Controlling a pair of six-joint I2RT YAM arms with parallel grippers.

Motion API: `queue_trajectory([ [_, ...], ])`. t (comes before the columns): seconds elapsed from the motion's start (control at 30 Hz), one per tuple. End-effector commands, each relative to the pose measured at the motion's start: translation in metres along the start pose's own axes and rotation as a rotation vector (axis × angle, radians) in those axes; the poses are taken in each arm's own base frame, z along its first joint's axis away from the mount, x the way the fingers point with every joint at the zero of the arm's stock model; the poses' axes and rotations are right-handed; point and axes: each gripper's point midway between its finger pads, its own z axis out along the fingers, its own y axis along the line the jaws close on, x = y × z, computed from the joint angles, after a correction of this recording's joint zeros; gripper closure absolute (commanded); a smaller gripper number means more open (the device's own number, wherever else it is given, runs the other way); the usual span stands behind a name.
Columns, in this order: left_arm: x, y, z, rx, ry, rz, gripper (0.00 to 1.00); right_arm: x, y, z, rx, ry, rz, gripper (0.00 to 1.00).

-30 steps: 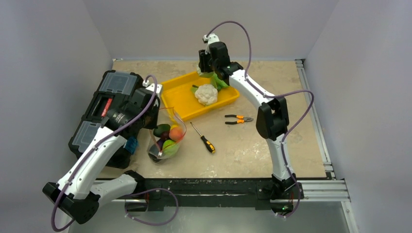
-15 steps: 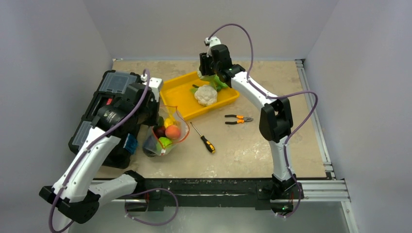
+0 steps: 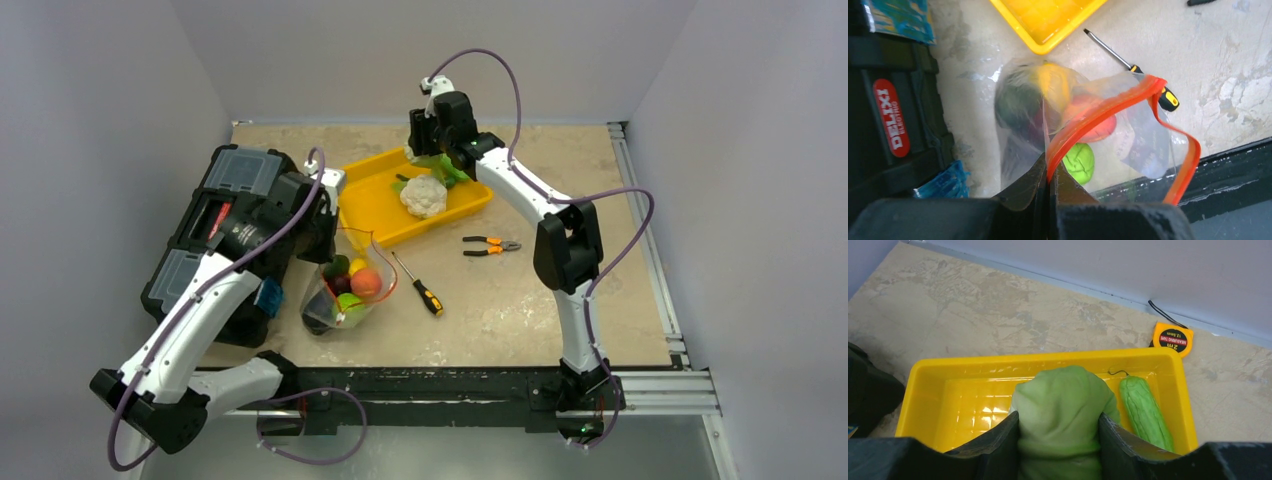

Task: Place the food in the zip-top bag and seal the zipper
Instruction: Place the fake vegetable in the zipper food storage bag.

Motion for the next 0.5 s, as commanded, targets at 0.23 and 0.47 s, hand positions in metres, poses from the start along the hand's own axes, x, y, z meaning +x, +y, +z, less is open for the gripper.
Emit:
queue_trajectory([
  [0.23, -0.037, -0.001, -0.048, 0.038, -0.196, 0.020, 1.00, -0.050, 0.011, -0.031, -0.032, -0.120, 0.012, 1.00],
  [0.47, -0.019, -0.004, -0.014, 0.039, -0.104, 0.003, 1.00, -0.062, 0.011, -0.059, -0.029, -0.137, 0.019, 1.00],
])
